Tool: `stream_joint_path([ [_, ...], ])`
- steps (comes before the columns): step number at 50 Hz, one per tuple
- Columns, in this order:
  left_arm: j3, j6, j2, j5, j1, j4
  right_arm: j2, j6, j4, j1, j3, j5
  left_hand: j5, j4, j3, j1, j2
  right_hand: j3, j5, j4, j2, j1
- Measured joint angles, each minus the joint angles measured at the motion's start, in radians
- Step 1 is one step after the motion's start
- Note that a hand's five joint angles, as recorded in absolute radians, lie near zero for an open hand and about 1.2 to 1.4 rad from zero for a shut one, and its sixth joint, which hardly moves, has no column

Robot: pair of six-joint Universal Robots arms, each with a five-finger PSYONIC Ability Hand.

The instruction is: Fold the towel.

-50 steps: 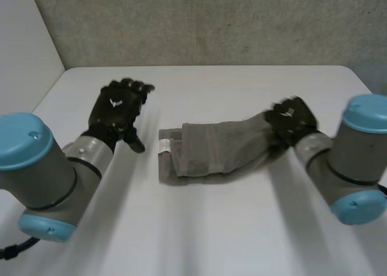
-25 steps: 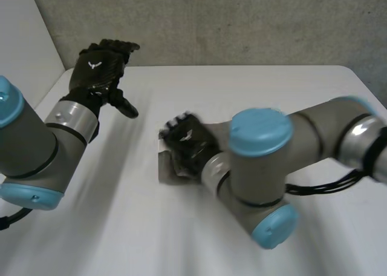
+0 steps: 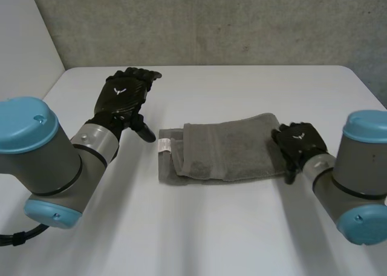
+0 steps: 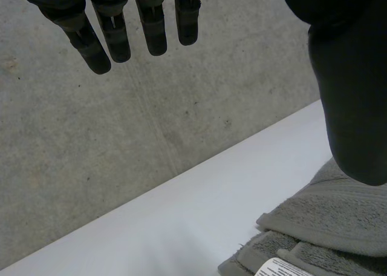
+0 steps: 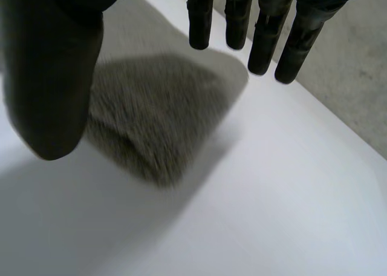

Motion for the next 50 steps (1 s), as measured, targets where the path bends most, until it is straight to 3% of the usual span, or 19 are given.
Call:
stream_joint_path([
  [9,-0.003,0.002,-0.007,-0.001,-0.002,0.001,0.009,-0.045,-0.074,-0.066,0.064,-0.010,0.000,0.000,0.000,0.000,0.000,0.266,0.266,0.265,0.262,0.268],
  [16,-0.003,0.002,-0.009,-0.001,-0.003,0.001,0.026,-0.048,-0.125,-0.071,0.065,-0.011,0.000,0.000,0.000,0.000,0.000,0.614,0.606,0.614,0.616,0.610],
  [24,-0.007,0.001,-0.009,-0.001,-0.002,0.004,0.030,-0.040,-0.140,-0.069,0.061,-0.010,0.000,0.000,0.000,0.000,0.000,0.547,0.542,0.552,0.544,0.540],
  [32,-0.011,0.002,-0.009,-0.001,-0.002,0.010,0.029,-0.029,-0.146,-0.067,0.080,-0.026,0.000,0.000,0.000,0.000,0.000,0.170,0.132,0.168,0.170,0.163],
  [41,-0.020,0.004,-0.009,-0.001,-0.003,0.021,0.028,-0.025,-0.166,-0.069,0.097,-0.043,0.000,0.000,0.000,0.000,0.000,0.180,0.165,0.178,0.178,0.173],
  [50,-0.024,0.005,-0.009,-0.001,-0.004,0.024,0.037,-0.024,-0.204,-0.072,0.095,-0.043,0.000,0.000,0.000,0.000,0.000,0.438,0.429,0.435,0.435,0.432],
])
